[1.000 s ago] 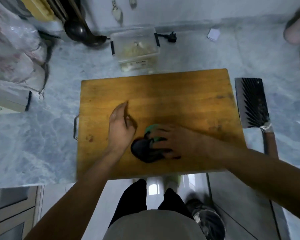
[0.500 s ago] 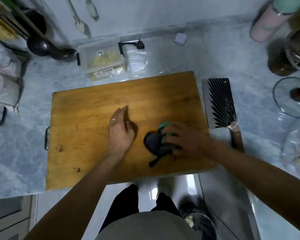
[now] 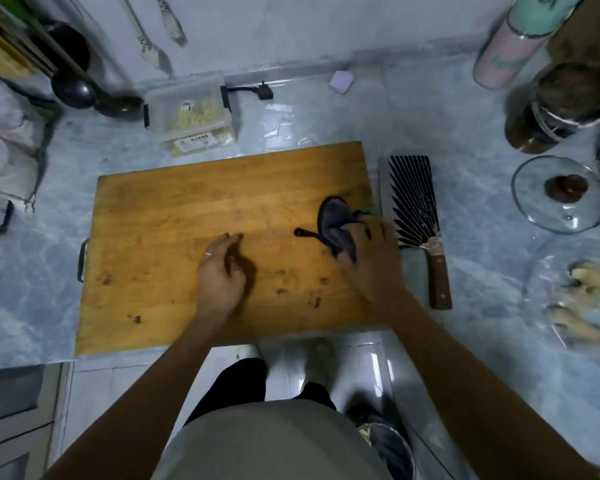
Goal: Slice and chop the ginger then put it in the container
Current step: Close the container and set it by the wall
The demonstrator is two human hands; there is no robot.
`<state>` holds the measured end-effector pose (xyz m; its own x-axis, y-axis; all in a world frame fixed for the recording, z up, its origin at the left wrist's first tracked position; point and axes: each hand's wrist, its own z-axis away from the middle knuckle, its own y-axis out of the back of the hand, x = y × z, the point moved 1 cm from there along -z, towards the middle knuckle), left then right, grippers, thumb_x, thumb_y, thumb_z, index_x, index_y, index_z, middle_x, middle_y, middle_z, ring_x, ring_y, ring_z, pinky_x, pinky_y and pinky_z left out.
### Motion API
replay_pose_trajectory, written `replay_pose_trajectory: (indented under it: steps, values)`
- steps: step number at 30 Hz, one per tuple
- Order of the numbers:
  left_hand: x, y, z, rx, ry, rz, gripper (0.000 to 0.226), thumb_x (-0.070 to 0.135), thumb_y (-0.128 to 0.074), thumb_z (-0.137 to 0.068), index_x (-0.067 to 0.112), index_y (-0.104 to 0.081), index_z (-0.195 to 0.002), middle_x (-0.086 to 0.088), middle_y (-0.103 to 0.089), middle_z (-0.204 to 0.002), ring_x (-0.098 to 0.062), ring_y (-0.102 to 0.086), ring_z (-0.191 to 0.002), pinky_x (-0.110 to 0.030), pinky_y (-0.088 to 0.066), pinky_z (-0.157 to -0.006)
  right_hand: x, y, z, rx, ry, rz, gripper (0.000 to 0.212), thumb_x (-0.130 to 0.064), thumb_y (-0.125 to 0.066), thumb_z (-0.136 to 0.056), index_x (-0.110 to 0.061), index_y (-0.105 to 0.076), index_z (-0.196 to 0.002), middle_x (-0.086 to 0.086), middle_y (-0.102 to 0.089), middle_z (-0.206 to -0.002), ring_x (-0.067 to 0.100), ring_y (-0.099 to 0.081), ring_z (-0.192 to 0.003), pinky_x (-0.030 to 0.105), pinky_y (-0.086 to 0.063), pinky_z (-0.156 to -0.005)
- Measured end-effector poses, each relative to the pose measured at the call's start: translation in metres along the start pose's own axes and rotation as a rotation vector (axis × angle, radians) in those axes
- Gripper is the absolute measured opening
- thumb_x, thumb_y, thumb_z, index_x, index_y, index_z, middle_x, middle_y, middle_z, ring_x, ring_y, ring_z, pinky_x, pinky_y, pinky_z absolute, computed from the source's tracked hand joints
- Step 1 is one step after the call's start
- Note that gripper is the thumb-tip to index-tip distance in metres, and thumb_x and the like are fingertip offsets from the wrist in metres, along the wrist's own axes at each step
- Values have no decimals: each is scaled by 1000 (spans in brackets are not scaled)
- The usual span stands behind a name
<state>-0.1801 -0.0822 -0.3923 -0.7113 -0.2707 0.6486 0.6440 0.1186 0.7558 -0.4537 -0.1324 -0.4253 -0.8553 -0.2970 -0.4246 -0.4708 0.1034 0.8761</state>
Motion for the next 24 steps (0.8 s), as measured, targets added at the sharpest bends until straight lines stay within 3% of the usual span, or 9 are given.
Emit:
replay_pose_trajectory:
  steps: [2,6,8,10,13,15,17,21,24]
  values:
    - [-20,22,5,69,90,-34,45,7,-45,-84,3,-62,-126,-21,-58,-133,-37,-52,-124,-38,-39,-108,-55,-24,6,-74,44,30,44,-27,-69,-74,-11,-64,-114,18,-59,-126,43,-52,-119,57,-51,-89]
    - [-60,72,27,187,338,-77,45,9,-48,-83,0,-60,-126,-25,-55,-130,-43,-51,-119,-42,-40,-102,-138,-61,20,-390,715,-129,40,-21,-74,-78,-15,-63,-116,11,-56,-134,36,-43,-127,52,-47,-95]
    - [-81,96,38,228,409,-85,64,20,-41,-72,1,-58,-130,-25,-55,-130,-43,-49,-120,-45,-40,-104,-130,-67,-15,-374,728,-126,36,-28,-63,-83,-15,-63,-117,11,-57,-130,35,-45,-123,51,-47,-97]
    - [-109,119,48,276,485,-72,72,22,-38,-65,2,-56,-131,-25,-56,-127,-42,-49,-120,-47,-40,-103,-137,-74,-44,-252,500,-96,39,-33,-49,-82,-13,-64,-113,13,-59,-123,37,-47,-115,55,-50,-90]
    - [-144,145,61,379,549,30,58,20,-39,-75,4,-60,-127,-21,-59,-125,-38,-52,-118,-44,-43,-100,-195,-101,-37,-200,320,-63,38,-26,-57,-78,-13,-64,-113,15,-59,-124,37,-39,-119,60,-49,-92]
    - [-163,157,65,457,568,117,38,14,-48,-89,8,-63,-124,-16,-63,-123,-34,-57,-114,-42,-46,-97,-247,-119,-17,-332,485,-158,44,-19,-68,-75,-12,-62,-118,15,-55,-129,39,-39,-125,61,-44,-101]
    - [-183,168,65,478,574,176,29,10,-53,-92,11,-65,-119,-11,-68,-116,-30,-61,-109,-39,-48,-93,-288,-137,-8,-460,726,-212,45,-20,-65,-77,-11,-61,-120,15,-54,-130,39,-41,-127,59,-41,-104]
    - [-224,196,62,525,620,257,41,8,-50,-78,16,-70,-114,-5,-71,-109,-25,-64,-105,-39,-51,-93,-374,-171,-6,-573,967,-209,44,-23,-59,-75,-12,-62,-118,16,-55,-127,40,-45,-124,54,-43,-103]
    - [-250,217,51,511,626,295,59,4,-41,-69,21,-69,-117,0,-70,-115,-19,-62,-109,-39,-49,-99,-431,-196,-18,-606,979,-117,39,-26,-64,-75,-14,-64,-111,14,-56,-126,38,-48,-121,50,-46,-95]
